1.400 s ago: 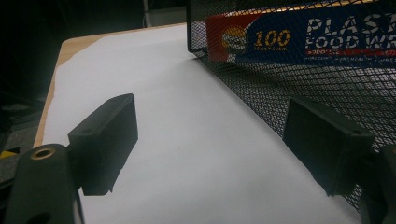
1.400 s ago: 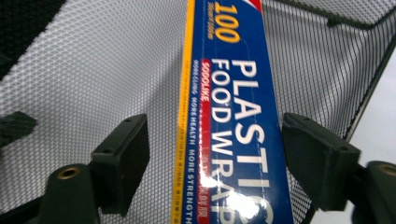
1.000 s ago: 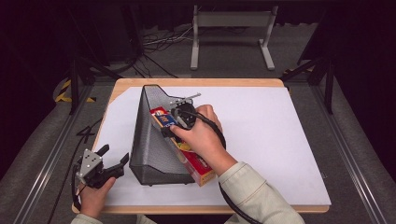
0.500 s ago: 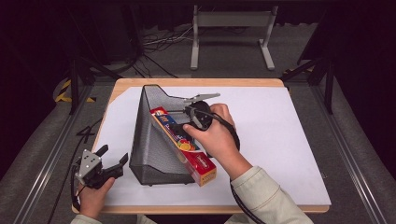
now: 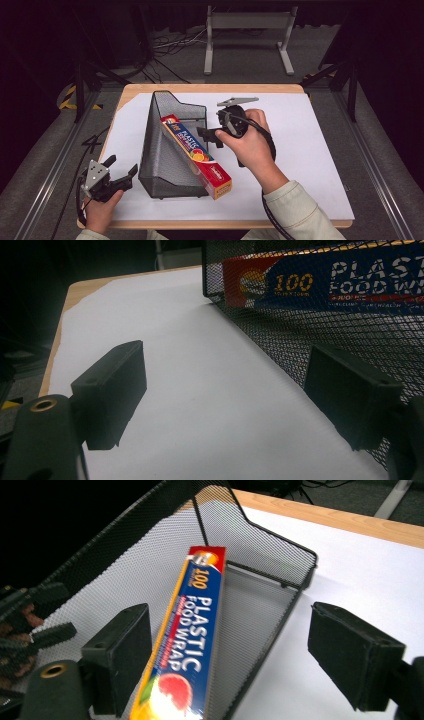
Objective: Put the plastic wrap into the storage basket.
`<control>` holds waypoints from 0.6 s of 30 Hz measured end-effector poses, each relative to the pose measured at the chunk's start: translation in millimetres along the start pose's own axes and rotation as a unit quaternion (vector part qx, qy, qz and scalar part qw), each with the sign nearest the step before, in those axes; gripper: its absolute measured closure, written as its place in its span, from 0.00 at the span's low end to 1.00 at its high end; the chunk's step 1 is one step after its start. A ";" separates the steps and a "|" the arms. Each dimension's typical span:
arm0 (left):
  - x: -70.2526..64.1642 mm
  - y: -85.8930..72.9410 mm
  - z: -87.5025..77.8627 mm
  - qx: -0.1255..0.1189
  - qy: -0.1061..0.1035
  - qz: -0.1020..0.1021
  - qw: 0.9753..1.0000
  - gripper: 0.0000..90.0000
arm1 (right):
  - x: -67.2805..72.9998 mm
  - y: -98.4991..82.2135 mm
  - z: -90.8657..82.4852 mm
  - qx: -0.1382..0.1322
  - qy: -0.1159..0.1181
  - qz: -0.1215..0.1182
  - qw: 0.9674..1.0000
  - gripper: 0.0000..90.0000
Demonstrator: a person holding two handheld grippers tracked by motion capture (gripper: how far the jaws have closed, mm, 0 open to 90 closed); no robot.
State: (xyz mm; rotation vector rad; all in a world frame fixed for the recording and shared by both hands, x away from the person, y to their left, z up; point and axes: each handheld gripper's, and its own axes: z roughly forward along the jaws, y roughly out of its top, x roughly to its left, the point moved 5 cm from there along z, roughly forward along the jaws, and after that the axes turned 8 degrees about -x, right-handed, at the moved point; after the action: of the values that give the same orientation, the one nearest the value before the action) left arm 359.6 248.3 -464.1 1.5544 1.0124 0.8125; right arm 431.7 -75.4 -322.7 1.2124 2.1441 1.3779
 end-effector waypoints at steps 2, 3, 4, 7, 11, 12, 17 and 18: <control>0.2 0.1 -0.1 -0.001 0.002 -0.003 1.000 0.19 | -8.5 -2.1 -5.4 0.004 -0.005 -0.001 1.000 0.19; 0.3 0.1 -0.1 -0.001 0.002 -0.003 1.000 0.19 | -13.1 -3.0 -8.7 0.004 -0.009 0.000 1.000 0.19; 0.4 0.0 -0.2 0.000 0.003 -0.003 1.000 0.19 | -16.8 -3.8 -11.3 0.003 -0.012 0.001 1.000 0.19; 0.7 -0.1 -0.3 0.000 0.003 -0.002 1.000 0.19 | -30.3 -6.4 -21.2 -0.001 -0.020 0.001 1.000 0.18; 0.7 -0.2 -0.3 0.002 0.004 -0.002 1.000 0.19 | -48.7 -9.9 -33.5 -0.010 -0.028 -0.004 1.000 0.17; 0.7 -0.2 -0.3 0.003 0.004 -0.002 1.000 0.19 | -53.1 -10.8 -36.8 -0.013 -0.030 -0.006 0.999 0.17; 0.3 -0.1 -0.1 0.004 0.004 -0.003 1.000 0.19 | -70.3 -15.2 -49.9 -0.019 -0.041 -0.009 0.999 0.15; 0.3 -0.2 0.0 0.005 0.004 -0.003 1.000 0.19 | -74.6 -16.3 -53.0 -0.020 -0.044 -0.008 0.999 0.15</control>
State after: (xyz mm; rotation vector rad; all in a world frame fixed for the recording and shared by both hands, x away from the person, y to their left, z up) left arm 359.7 248.7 -464.3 1.5580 1.0282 0.8117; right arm 433.5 -168.4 -323.7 1.2155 2.0521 1.3291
